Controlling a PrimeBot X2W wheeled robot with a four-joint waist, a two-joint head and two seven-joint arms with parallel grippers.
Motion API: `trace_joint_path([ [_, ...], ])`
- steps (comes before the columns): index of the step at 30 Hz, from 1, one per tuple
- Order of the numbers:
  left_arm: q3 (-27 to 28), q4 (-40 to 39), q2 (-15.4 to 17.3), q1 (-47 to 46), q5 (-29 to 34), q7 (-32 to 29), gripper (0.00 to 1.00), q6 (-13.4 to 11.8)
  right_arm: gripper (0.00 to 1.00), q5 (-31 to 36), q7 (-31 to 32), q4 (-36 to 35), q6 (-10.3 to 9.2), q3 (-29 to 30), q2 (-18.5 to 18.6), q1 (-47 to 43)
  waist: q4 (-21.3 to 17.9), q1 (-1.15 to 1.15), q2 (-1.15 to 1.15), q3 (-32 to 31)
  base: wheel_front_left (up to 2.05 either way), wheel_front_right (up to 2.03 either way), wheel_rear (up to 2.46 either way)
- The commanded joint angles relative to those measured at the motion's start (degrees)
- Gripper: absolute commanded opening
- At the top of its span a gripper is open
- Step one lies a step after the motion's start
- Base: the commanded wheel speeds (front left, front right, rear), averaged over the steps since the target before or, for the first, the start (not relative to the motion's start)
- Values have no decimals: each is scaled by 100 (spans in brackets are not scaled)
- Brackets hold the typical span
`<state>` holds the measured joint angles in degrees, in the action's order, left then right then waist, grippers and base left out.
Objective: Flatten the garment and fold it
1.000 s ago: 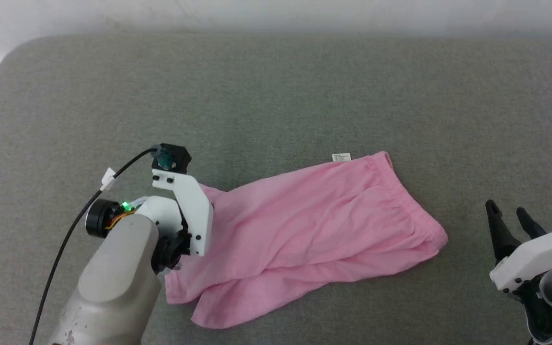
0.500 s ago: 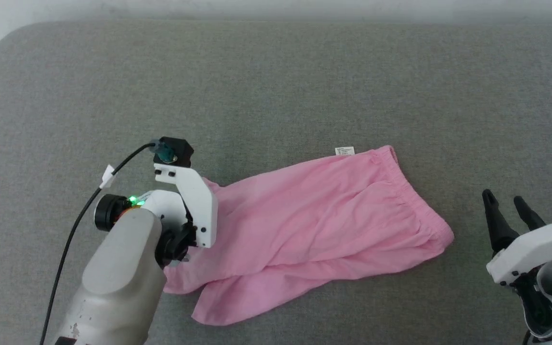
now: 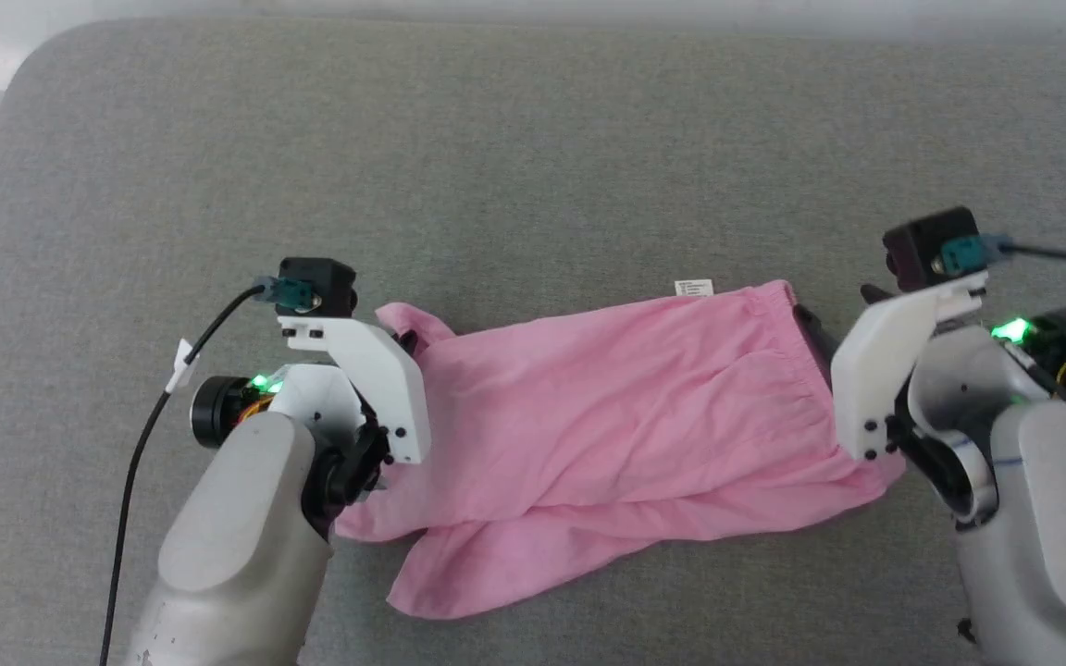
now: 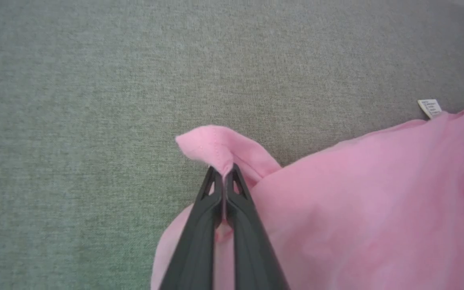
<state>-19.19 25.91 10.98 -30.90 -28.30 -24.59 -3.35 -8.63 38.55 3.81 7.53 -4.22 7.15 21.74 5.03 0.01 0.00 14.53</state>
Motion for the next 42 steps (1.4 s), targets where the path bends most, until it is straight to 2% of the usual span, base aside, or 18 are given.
trace_joint_path([
  [1,-21,-136,-24,89,-21,41,0,-46,100,126,182,202,-4,-87,36,269,108,-1,0,58,0,0,0],
  [4,-69,-333,-73,123,-32,46,0,-51,100,297,390,677,-4,-194,96,609,204,-1,0,115,0,0,0],
  [10,-149,-555,-121,175,-40,34,0,-70,100,483,426,1638,-4,-305,153,1001,324,-1,0,197,0,0,0],
  [16,-168,-611,-124,255,-93,30,0,-67,100,285,369,2190,-4,-404,160,1043,367,-1,0,236,0,0,0],
  [17,-164,-614,-118,270,-104,32,0,-68,68,198,394,2271,-4,-431,161,1038,366,-1,0,239,0,0,0],
  [18,-153,-616,-116,286,-125,36,0,-70,27,104,379,2317,-4,-476,168,1045,363,-1,0,241,0,0,0],
  [19,-144,-618,-114,300,-145,42,0,-68,0,20,340,2345,-4,-531,191,1059,359,-1,0,239,0,0,0],
  [26,55,-679,-85,251,-341,244,0,-14,0,-630,-205,2213,-4,-710,391,1325,277,-1,0,107,0,0,0],
  [30,309,-807,-37,-73,-483,416,0,6,0,-1152,-408,2038,-4,-588,433,1709,221,-1,0,19,0,0,0],
  [36,592,-820,134,-1116,-397,541,0,-117,0,-1818,-464,2008,-4,-249,431,2728,163,-1,0,-33,0,0,0],
  [39,711,-665,282,-1803,-268,622,0,-189,0,-1975,-637,2140,-4,-28,299,3388,105,-1,0,-6,0,0,0],
  [42,928,-486,292,-2505,-262,820,0,-328,0,-1906,-953,2328,-4,29,245,4157,29,-1,0,90,0,0,0],
])
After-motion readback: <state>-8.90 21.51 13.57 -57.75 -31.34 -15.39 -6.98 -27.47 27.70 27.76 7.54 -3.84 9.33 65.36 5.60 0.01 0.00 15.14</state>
